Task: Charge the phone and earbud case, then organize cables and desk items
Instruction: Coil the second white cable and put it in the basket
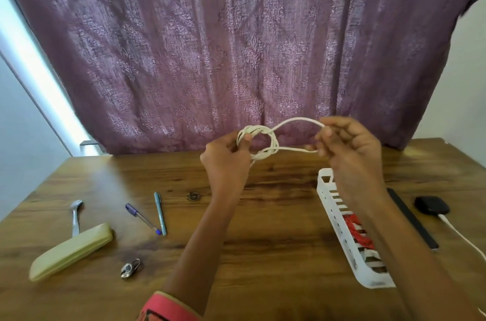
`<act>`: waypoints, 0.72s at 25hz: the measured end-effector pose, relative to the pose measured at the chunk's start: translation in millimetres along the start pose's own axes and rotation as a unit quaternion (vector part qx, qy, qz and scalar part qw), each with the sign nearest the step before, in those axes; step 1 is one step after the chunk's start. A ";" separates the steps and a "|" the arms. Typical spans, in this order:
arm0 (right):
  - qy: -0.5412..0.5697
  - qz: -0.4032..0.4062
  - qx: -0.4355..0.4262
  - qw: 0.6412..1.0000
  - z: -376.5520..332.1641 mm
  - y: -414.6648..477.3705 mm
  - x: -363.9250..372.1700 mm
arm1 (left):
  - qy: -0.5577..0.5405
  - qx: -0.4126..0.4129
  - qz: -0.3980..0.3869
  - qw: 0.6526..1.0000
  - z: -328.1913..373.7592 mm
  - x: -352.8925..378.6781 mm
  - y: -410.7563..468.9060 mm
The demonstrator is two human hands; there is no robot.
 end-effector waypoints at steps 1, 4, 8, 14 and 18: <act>-0.049 0.029 -0.019 0.998 -6.4 6.9 -6.1 | 0.010 0.014 -0.006 1.000 1.1 0.7 0.3; -0.156 0.066 -0.062 0.984 -23.1 22.4 -16.8 | 0.009 0.030 -0.008 0.999 6.5 0.4 2.3; -0.217 0.076 -0.065 0.971 -17.9 29.7 -27.8 | -0.055 -0.024 -0.021 0.998 4.6 8.8 7.6; -0.422 0.180 -0.138 0.878 15.2 5.1 -14.3 | -0.091 -0.070 -0.013 0.993 0.9 22.3 -3.1; -0.336 0.142 -0.130 0.922 13.8 -12.1 9.0 | -0.099 -0.068 0.019 0.993 2.4 23.8 -10.1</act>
Point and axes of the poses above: each hand's wrist, its own y-axis towards the middle knuckle, its own x-axis out of the palm, z = x × y, the point moved 7 cm from there along y, towards the middle knuckle, and after that the axes turned 7 degrees about x, right-handed, at the moved point
